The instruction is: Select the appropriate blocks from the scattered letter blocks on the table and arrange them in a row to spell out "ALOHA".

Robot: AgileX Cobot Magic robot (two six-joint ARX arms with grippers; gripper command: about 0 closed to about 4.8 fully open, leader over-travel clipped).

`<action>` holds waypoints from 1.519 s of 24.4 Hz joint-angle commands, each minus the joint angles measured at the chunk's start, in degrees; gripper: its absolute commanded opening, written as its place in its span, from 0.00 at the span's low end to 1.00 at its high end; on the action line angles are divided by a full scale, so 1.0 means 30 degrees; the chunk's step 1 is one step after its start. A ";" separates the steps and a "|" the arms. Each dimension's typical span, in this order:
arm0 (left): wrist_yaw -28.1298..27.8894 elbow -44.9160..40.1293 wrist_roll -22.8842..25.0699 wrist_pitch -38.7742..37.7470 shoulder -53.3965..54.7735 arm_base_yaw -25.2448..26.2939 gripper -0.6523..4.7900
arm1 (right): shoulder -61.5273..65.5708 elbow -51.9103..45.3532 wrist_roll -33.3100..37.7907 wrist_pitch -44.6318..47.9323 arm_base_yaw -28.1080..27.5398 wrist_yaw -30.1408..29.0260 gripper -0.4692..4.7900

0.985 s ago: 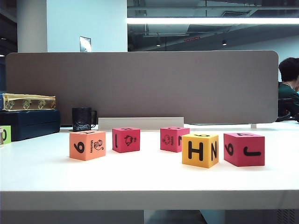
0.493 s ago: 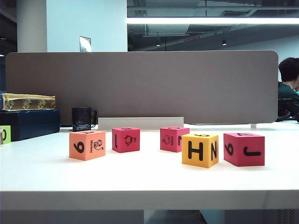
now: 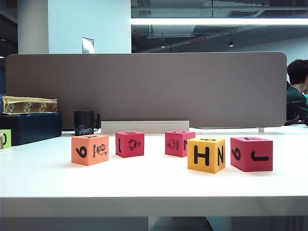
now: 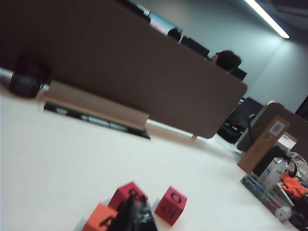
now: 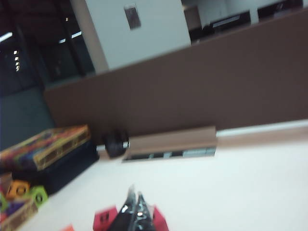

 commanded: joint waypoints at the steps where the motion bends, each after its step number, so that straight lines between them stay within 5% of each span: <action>1: 0.0641 0.3060 0.1698 -0.1195 0.3293 -0.0015 0.11 | 0.2703 0.3534 0.0109 -0.0823 0.0015 -0.0408 0.08; 7: 0.1916 0.7417 0.4517 -0.4473 1.0214 -0.0022 0.11 | 0.8750 0.9617 -0.2579 -0.7781 0.0022 -0.2076 0.08; 13: 0.3082 0.9938 0.5486 -0.5253 1.5803 -0.0182 0.11 | 1.3515 1.3952 -0.4714 -1.3413 0.1297 -0.2011 0.08; 17: 0.2849 1.2225 0.6783 -0.6273 1.9526 -0.1967 0.11 | 1.5956 1.4965 -0.4779 -1.3857 0.4087 -0.1734 0.08; 24: -0.0146 1.5744 0.9056 -0.8131 2.5157 -0.5085 0.11 | 1.9591 1.5001 -0.5348 -1.3770 0.9479 0.2674 0.08; 37: -0.1144 1.7180 1.1650 -0.9821 2.6942 -0.5727 0.11 | 2.1303 1.9169 -0.5435 -1.5336 1.2138 0.4976 0.08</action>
